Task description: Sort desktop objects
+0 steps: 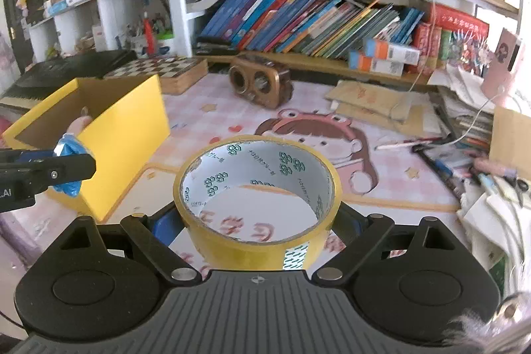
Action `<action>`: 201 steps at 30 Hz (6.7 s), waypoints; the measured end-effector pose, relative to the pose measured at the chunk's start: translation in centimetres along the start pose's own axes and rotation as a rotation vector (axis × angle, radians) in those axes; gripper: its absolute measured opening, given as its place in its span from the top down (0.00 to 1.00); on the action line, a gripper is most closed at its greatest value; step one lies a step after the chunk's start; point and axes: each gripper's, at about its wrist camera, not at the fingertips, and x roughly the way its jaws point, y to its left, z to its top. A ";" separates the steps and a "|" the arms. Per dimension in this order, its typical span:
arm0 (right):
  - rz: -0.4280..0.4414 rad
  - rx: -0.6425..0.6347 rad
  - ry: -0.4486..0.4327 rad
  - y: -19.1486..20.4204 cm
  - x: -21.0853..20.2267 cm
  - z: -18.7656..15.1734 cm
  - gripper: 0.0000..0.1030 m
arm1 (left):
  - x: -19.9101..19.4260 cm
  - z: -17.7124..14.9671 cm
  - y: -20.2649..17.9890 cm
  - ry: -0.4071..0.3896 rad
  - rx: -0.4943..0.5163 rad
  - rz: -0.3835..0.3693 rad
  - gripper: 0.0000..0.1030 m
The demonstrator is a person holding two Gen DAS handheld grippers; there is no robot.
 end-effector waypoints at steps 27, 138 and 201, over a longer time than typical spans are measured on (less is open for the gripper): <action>0.057 -0.046 0.067 13.4 -3.9 -4.7 0.12 | -8.8 -5.0 7.8 0.024 -0.031 -0.018 0.67; 0.304 -0.640 0.036 22.0 18.7 9.8 0.12 | -0.9 0.8 14.3 -0.125 -0.161 0.377 0.05; -0.124 0.077 -0.081 14.8 -8.0 -8.2 0.09 | -11.6 -7.7 10.1 -0.091 -0.070 0.047 0.00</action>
